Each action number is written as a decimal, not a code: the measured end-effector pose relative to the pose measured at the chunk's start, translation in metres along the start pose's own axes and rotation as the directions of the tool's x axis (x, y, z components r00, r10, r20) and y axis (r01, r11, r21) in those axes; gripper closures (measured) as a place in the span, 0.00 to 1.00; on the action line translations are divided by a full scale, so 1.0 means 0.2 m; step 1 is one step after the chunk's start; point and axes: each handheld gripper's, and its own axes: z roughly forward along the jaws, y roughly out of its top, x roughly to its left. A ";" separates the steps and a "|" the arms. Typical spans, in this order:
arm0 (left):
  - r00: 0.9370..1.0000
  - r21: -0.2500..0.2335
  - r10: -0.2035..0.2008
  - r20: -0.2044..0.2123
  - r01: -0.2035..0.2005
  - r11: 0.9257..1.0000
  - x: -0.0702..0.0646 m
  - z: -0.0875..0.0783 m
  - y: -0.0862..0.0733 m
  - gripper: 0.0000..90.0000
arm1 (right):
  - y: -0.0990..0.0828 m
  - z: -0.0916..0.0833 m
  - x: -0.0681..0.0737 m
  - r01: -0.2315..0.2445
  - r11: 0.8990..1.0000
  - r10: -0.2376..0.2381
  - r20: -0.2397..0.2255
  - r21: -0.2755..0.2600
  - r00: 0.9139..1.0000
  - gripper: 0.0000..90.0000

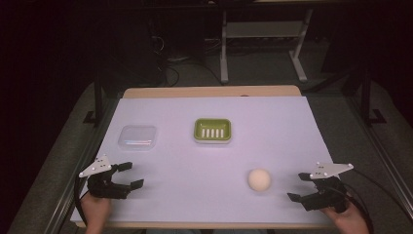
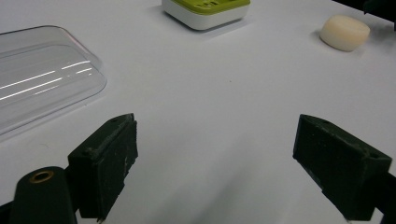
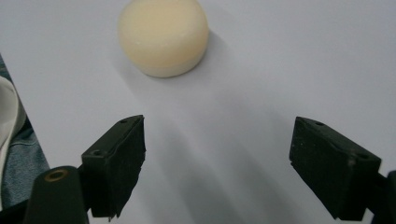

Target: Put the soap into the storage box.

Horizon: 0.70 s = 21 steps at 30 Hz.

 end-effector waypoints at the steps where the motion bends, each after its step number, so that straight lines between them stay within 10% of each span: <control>1: 1.000 0.001 0.000 -0.001 0.000 1.000 0.00 0.00 0.00 0.15 | 0.00 0.00 0.01 -0.001 1.000 0.001 0.000 0.004 1.000 0.20; 21: 1.000 -0.002 -0.004 -0.002 0.004 1.000 -0.01 0.00 0.00 0.15 | 0.11 0.04 0.07 0.044 0.997 -0.041 -0.038 0.069 0.998 0.16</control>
